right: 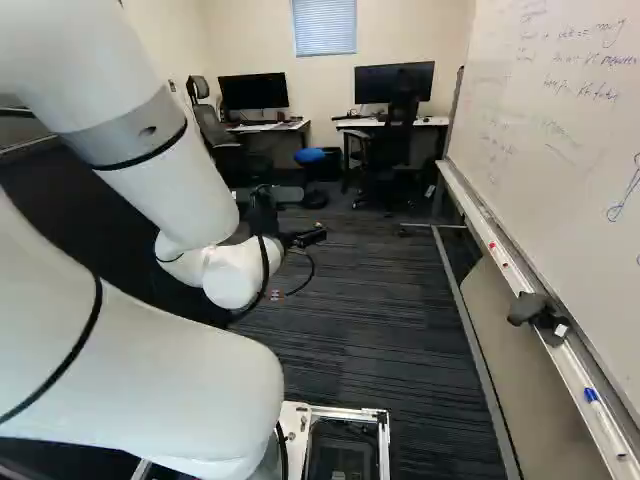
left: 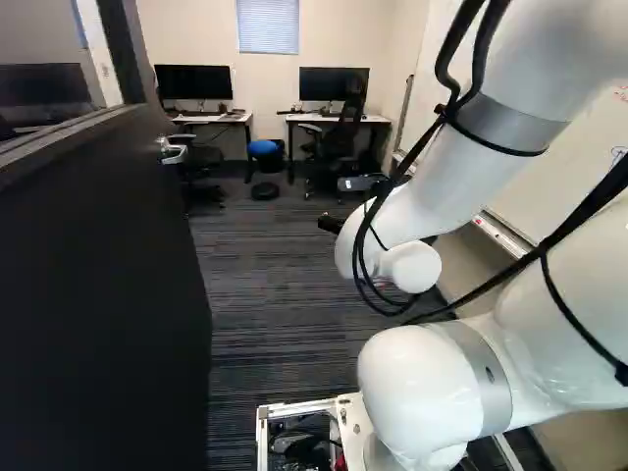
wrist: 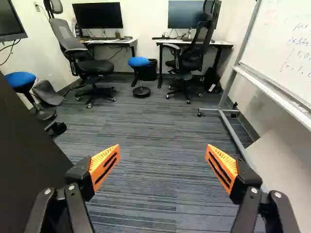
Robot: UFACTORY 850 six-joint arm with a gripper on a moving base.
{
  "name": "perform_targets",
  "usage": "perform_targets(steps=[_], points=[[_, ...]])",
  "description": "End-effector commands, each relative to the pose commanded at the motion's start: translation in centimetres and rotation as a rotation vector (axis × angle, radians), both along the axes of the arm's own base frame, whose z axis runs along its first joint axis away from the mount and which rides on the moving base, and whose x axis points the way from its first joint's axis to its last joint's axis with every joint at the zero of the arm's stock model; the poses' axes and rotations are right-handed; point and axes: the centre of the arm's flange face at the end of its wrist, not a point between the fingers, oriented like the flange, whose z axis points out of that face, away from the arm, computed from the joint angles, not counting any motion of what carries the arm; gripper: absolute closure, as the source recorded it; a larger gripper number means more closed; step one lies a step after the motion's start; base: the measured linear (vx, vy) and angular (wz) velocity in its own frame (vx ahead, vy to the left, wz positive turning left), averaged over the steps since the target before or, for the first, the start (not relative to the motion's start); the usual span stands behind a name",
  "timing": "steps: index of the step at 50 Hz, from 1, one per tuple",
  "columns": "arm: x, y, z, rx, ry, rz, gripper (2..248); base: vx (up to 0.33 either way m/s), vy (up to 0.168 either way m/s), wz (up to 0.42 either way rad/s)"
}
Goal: Open the door and move inside
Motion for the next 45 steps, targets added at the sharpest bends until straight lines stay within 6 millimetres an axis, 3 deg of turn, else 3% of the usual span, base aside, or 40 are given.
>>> perform_targets(steps=[45], points=[[0.00,0.00,0.00,0.000,0.000,0.000,3,0.187,-0.022,-0.011]])
